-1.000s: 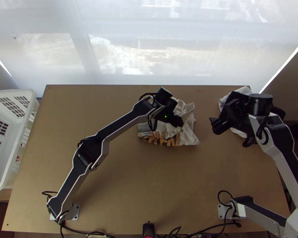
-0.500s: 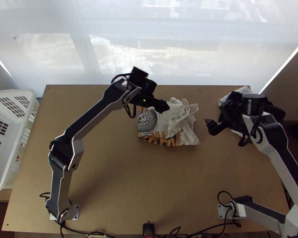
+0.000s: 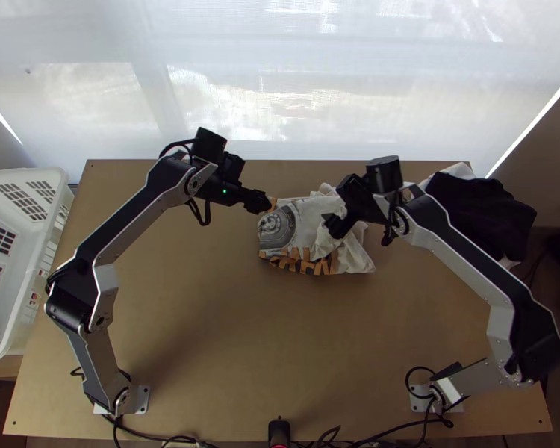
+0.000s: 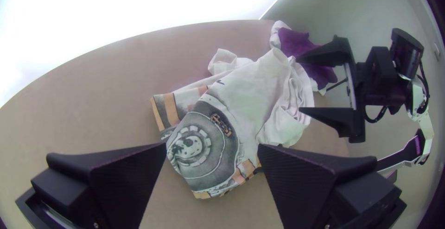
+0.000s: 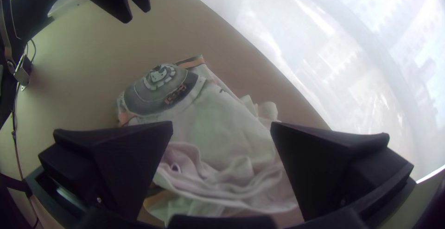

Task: Fold the t-shirt

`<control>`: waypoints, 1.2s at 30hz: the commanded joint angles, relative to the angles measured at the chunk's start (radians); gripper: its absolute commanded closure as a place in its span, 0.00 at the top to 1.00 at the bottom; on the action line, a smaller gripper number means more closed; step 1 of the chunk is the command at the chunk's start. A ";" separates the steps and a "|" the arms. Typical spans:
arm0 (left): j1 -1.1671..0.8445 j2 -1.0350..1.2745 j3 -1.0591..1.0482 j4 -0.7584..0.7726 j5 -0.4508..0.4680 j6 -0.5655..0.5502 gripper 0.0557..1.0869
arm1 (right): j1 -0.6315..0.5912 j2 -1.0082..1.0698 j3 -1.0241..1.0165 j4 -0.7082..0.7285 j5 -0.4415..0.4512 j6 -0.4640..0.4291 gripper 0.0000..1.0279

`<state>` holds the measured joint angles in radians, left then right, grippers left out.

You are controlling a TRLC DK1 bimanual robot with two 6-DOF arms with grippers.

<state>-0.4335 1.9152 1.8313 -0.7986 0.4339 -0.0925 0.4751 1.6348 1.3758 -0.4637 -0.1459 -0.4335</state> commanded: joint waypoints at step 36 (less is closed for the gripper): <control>-0.099 0.347 0.177 0.016 -0.009 0.036 0.93 | -0.159 0.080 -0.320 0.191 -0.040 0.053 0.96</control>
<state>-0.5014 2.1731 1.9648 -0.7918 0.4301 -0.0589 0.3260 1.6993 1.0779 -0.2958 -0.1879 -0.3931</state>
